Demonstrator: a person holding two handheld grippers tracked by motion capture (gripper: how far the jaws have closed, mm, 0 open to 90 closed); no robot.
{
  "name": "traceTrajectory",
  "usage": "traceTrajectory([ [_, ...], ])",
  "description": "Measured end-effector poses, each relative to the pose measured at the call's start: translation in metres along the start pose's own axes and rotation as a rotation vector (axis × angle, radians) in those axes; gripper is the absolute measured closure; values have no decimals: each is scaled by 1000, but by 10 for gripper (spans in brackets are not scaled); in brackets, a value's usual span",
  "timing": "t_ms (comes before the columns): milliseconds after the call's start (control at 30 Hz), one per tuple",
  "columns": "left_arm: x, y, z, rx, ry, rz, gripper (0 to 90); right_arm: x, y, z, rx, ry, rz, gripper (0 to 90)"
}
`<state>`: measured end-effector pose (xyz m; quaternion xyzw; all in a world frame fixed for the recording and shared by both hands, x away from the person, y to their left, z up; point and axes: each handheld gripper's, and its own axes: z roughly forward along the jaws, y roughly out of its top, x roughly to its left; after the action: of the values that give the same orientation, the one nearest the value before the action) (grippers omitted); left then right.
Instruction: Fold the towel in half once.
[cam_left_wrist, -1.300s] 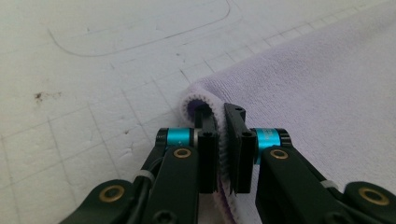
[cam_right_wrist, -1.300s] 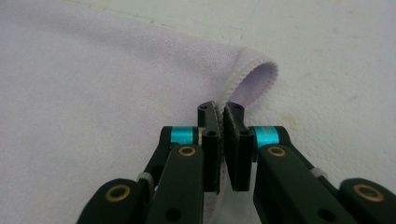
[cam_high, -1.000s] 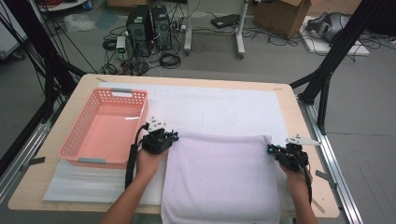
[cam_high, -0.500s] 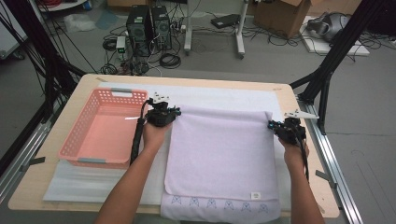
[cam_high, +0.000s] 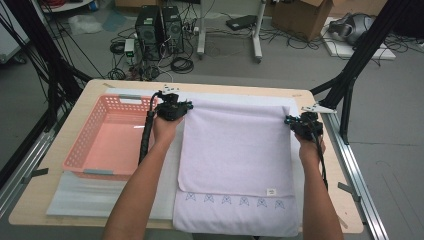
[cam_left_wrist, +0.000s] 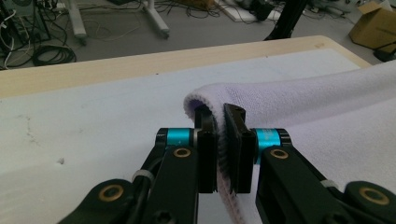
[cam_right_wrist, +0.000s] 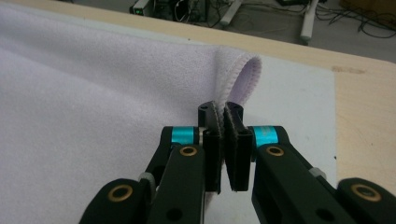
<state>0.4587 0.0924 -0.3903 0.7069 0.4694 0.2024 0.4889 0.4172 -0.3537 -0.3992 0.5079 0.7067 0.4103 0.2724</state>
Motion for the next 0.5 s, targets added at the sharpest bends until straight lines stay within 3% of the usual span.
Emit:
traceTrajectory([
  [33,0,-1,-1,-8,11,4,768,0,-1,0,-3,-3,13,850],
  [133,0,-3,-5,-25,7,-39,594,1,-2,1,0,-11,38,727],
  [300,-9,-11,-11,-21,-29,-10,599,3,-1,-5,1,28,40,688],
  [433,-15,-18,-19,-37,-50,-14,594,7,-4,-13,2,38,32,684],
  [500,-17,-21,-21,-4,-66,-14,578,8,-6,-18,8,42,36,677],
])
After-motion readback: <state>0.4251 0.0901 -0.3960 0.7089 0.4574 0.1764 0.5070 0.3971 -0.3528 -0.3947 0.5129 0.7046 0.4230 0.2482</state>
